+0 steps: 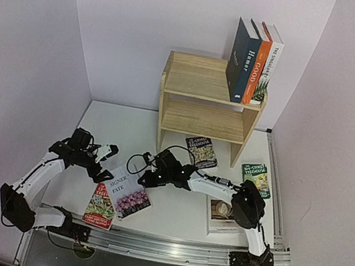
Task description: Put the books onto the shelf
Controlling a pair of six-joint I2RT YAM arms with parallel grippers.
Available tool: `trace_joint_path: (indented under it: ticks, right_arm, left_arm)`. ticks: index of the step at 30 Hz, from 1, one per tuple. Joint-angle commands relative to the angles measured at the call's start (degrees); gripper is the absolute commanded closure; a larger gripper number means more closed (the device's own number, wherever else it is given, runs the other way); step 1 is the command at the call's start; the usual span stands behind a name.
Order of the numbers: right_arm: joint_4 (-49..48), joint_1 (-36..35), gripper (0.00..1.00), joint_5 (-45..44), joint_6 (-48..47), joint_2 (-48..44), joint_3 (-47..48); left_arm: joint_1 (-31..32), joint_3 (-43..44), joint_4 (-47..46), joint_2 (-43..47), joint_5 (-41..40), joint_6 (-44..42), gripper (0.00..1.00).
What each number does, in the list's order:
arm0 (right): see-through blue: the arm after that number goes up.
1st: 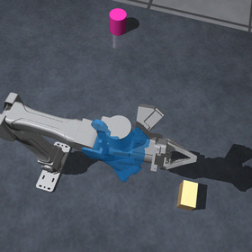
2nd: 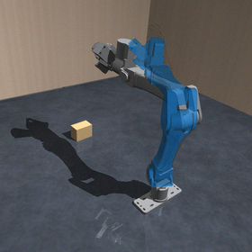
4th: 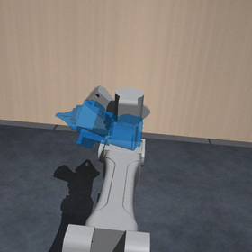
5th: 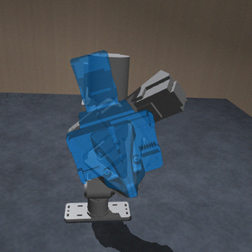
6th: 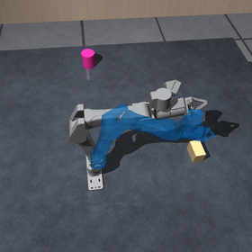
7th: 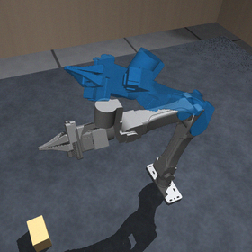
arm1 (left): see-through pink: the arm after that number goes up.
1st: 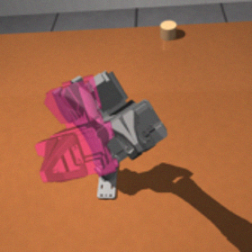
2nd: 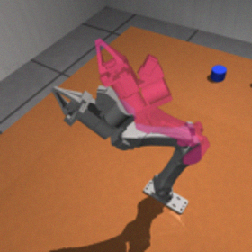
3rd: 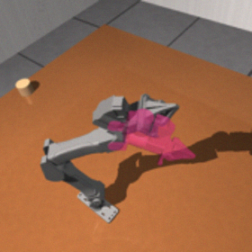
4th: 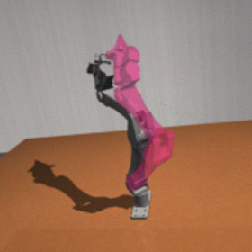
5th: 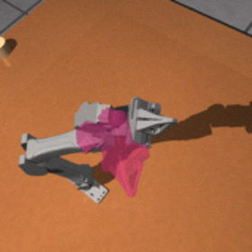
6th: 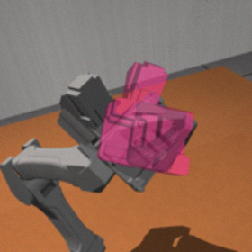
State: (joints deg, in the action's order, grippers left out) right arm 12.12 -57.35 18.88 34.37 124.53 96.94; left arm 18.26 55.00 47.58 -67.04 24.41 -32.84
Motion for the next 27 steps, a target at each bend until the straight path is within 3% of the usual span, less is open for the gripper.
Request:
trace_joint_path:
  ticks: [1, 5, 11, 14, 19, 24, 27]
  right_arm:
    - [-0.8, -0.4, 1.00, 3.8, -12.8, -7.4, -5.4]
    - [-2.7, -0.4, 1.00, 2.9, -16.8, -11.3, -8.8]
    - [-4.0, -0.4, 1.00, 2.3, -19.8, -12.8, -10.6]
    - [-4.4, -0.4, 1.00, 1.7, -20.7, -13.5, -10.2]
    - [-4.5, -0.7, 1.00, 1.1, -21.4, -15.5, -9.6]
    - [-4.5, -1.3, 1.00, 0.2, -21.6, -16.7, -10.3]
    - [-4.4, -1.3, 1.00, 0.0, -21.8, -17.0, -10.3]
  left_arm:
    - [-1.3, 1.1, 4.8, -3.5, 9.5, 7.9, 0.00]
    - [-5.2, 4.6, 4.2, -6.6, 15.9, 9.4, 0.00]
    - [-5.3, 1.9, 3.0, -13.1, 14.0, -6.0, 0.00]
    - [-5.2, 1.3, 3.2, -14.6, 17.7, -13.2, 0.00]
    - [-5.3, 5.3, 5.4, -21.1, 23.3, -16.0, 0.00]
    - [-3.8, 3.4, 4.5, -23.4, 28.7, -20.4, 0.00]
    - [-2.8, 1.9, -0.4, -23.8, 29.3, -16.4, 0.00]
